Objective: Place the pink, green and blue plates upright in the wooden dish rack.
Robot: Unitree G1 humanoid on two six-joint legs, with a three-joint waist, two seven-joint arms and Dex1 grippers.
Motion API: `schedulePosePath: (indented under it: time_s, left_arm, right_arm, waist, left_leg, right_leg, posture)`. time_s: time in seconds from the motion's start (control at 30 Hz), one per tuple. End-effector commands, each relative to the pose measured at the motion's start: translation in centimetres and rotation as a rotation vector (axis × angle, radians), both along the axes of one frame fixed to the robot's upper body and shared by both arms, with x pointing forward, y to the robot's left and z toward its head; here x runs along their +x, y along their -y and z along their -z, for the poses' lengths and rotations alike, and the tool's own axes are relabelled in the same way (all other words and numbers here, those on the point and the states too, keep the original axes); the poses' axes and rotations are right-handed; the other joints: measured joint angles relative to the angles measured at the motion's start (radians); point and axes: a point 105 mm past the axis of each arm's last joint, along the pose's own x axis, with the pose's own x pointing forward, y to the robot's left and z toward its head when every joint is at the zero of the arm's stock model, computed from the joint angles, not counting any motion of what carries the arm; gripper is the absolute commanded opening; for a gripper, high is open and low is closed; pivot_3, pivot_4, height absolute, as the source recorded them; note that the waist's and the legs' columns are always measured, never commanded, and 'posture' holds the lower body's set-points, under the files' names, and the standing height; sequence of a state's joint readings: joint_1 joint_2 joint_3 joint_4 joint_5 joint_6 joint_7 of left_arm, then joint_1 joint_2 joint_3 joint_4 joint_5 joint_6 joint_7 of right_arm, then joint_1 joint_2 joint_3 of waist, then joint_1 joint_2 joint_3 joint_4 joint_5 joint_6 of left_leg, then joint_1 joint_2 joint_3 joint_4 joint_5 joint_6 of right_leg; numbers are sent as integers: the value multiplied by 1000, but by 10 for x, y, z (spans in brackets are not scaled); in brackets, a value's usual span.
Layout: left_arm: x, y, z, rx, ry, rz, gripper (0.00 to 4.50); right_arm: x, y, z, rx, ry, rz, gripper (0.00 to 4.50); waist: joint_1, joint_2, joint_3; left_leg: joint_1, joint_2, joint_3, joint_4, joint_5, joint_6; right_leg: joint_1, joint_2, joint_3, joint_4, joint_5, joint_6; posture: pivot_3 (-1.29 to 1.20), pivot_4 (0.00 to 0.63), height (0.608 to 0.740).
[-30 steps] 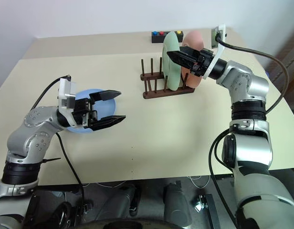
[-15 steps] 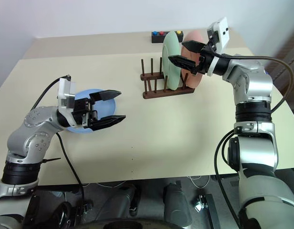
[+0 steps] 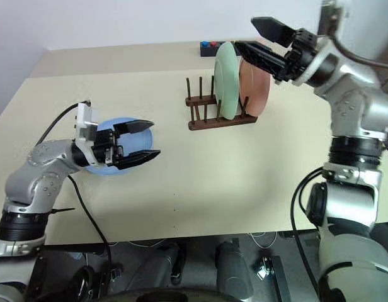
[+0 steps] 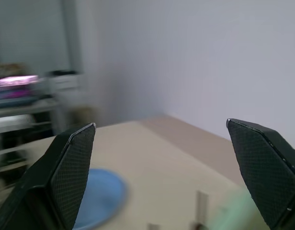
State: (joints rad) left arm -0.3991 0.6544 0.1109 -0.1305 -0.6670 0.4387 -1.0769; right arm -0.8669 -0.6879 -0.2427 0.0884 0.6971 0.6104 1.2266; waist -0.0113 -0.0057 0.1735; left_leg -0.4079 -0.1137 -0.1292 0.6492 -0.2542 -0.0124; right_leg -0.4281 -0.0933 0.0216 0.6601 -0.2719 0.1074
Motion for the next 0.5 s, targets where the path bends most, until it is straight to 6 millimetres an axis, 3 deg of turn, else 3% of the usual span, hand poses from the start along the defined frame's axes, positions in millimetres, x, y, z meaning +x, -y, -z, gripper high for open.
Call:
schedulePosePath:
  time_s: [0.03, 0.17, 0.23, 0.33, 0.5]
  left_arm:
    - [20, -36, -22, -39, 11, -193, 4500]
    - [52, -94, -28, 12, -22, -551, 4500]
    - [59, -128, -26, 54, -70, -724, 4500]
    - [53, -158, -20, 54, -188, -834, 4500]
    - [43, -203, 8, 21, -386, -1053, 4500]
  right_arm:
    - [-26, -18, 22, -126, 4, -117, 4483]
    - [-35, -28, 46, -239, 53, -134, 4483]
    - [-39, -31, 48, -223, 50, -163, 4483]
    - [-39, -32, 44, -177, 48, -176, 4483]
    - [-32, -33, 44, -159, 36, -171, 4483]
  waist:
    - [0, 0, 0]
    - [-3, 0, 0]
    - [-5, 0, 0]
    - [-6, -1, 0]
    - [2, -1, 0]
  left_leg:
    - [0, 0, 0, 0, -1, 2]
    - [0, 0, 0, 1, -1, 2]
    - [0, 0, 0, 1, -1, 2]
    - [0, 0, 1, 0, 1, -2]
    - [0, 0, 1, 0, 0, -1]
  right_leg:
    - [0, 0, 0, 0, 0, 0]
    - [-1, 0, 0, 3, 0, 0]
    - [-1, 0, 0, 2, 0, 0]
    - [-2, 0, 1, 2, 0, 0]
    - [-2, 0, 1, 2, 0, 0]
  posture:
    - [0, 150, 740]
    - [0, 150, 740]
    - [0, 150, 740]
    - [0, 150, 740]
    - [0, 150, 740]
